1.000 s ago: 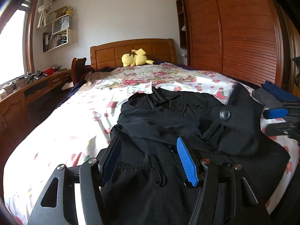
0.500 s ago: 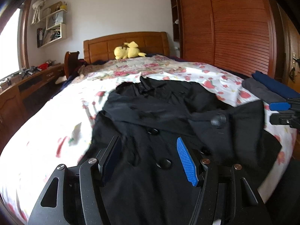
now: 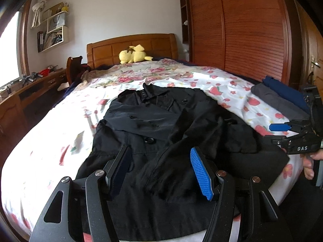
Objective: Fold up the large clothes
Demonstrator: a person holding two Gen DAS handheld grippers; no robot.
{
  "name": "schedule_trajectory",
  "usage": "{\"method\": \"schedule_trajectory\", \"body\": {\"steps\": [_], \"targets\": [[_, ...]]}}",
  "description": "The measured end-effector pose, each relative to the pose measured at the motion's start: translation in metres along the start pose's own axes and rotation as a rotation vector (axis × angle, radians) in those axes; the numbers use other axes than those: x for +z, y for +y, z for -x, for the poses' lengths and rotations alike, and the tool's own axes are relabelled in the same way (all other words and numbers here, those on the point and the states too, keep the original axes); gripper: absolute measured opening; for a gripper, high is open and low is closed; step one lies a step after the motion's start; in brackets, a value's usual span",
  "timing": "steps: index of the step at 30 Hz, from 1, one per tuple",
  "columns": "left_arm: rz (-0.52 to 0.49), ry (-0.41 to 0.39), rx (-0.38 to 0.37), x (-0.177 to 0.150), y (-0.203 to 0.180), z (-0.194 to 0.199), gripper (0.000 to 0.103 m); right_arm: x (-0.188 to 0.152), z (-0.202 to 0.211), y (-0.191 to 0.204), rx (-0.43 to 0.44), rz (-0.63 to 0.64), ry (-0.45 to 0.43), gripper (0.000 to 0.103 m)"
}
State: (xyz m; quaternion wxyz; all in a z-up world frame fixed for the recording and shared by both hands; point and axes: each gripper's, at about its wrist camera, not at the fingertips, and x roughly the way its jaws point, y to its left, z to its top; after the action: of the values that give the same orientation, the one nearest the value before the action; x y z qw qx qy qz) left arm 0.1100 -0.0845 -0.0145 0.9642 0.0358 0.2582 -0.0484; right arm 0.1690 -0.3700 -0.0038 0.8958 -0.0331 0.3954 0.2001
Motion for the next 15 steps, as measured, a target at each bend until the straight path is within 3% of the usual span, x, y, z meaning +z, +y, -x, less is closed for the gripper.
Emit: {"method": "schedule_trajectory", "body": {"steps": [15], "targets": [[0.047, 0.202, 0.080, -0.013, 0.006, -0.063, 0.063, -0.005, -0.063, 0.005, 0.058, 0.016, -0.004, 0.073]]}}
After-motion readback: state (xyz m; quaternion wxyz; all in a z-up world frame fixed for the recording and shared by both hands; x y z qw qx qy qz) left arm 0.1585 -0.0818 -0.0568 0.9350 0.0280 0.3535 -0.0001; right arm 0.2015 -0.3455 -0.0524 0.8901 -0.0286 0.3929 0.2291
